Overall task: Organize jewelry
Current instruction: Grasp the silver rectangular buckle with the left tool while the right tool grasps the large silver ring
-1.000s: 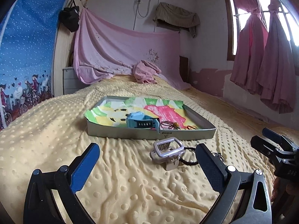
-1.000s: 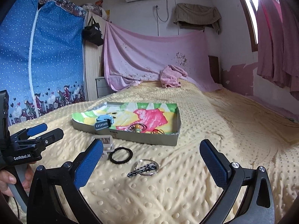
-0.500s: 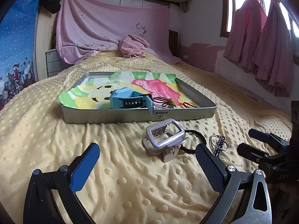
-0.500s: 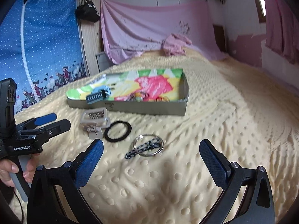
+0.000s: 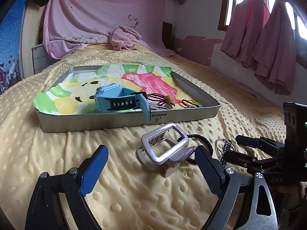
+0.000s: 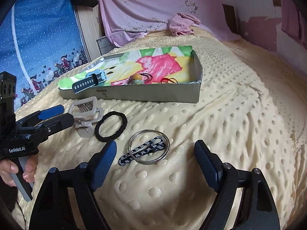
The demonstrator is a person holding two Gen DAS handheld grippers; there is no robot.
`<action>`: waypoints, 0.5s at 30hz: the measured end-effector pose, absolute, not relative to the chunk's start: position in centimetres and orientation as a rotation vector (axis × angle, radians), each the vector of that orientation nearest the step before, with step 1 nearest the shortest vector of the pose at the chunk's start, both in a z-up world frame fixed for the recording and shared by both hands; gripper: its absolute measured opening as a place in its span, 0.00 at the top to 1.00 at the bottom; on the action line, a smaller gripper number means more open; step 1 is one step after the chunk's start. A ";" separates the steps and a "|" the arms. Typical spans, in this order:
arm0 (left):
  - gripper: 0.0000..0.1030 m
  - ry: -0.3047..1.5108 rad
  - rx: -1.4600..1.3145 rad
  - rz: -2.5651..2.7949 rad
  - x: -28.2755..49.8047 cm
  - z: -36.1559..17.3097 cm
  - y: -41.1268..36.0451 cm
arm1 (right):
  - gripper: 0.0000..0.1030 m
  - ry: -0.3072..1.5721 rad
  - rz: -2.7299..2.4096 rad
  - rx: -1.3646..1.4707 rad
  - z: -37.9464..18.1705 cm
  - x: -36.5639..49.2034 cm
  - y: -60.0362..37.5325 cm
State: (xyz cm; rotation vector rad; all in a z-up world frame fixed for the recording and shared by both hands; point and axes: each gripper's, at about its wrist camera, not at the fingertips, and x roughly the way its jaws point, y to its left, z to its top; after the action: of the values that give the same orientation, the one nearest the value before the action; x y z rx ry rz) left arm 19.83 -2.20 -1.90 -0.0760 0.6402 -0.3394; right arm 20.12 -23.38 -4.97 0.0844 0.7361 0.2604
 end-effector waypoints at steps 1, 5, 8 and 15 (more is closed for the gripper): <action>0.12 0.640 -0.074 -0.345 19.9 -1.9 -2.3 | 0.24 0.739 0.262 0.086 -5.1 20.2 -23.4; 0.19 0.663 -0.049 -0.382 20.6 -2.3 -3.2 | 0.24 0.744 0.270 0.086 -5.4 20.4 -23.1; 0.34 0.680 -0.032 -0.396 20.9 -2.5 -3.8 | 0.28 0.750 0.274 0.084 -5.6 20.7 -22.8; 0.46 0.685 -0.041 -0.380 20.7 -2.8 -3.7 | 0.37 0.757 0.282 0.070 -5.9 21.1 -22.5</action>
State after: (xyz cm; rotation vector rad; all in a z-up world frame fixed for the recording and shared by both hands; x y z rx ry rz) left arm 20.70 -3.70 -2.80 -0.0410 0.6849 -0.3801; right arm 21.08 -22.45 -5.89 0.0697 0.7568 0.2823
